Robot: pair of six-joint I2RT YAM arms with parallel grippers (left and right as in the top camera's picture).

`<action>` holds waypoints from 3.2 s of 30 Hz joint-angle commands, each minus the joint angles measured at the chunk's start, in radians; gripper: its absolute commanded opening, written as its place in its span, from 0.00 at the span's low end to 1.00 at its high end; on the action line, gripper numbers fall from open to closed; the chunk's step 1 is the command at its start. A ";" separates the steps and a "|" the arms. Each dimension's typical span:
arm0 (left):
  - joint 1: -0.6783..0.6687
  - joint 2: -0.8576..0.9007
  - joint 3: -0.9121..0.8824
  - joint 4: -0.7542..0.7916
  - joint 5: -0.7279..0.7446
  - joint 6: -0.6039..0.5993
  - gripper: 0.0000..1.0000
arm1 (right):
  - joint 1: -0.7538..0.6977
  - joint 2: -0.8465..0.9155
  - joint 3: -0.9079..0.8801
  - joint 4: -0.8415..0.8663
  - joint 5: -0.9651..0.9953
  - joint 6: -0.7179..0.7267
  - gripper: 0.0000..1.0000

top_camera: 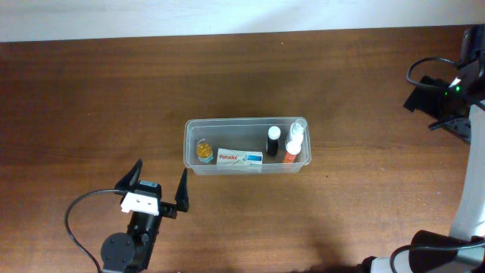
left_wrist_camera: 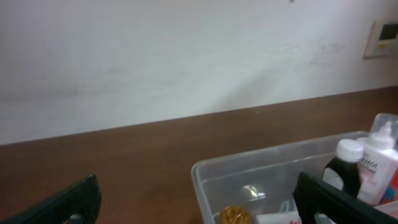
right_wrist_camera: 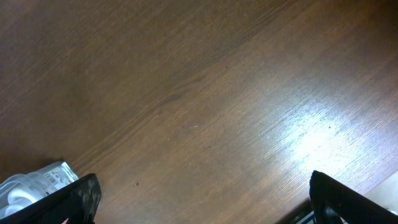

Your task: Pack container

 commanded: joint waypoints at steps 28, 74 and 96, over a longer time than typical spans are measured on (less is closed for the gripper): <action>0.211 -0.180 -0.074 -0.193 0.047 0.015 0.99 | -0.003 -0.011 0.014 0.001 0.015 -0.003 0.98; 0.211 -0.180 -0.074 -0.193 0.047 0.015 0.99 | 0.293 -0.734 -0.379 0.492 0.015 -0.076 0.98; 0.211 -0.180 -0.074 -0.193 0.047 0.015 0.99 | 0.283 -1.488 -1.544 1.328 -0.216 -0.257 0.98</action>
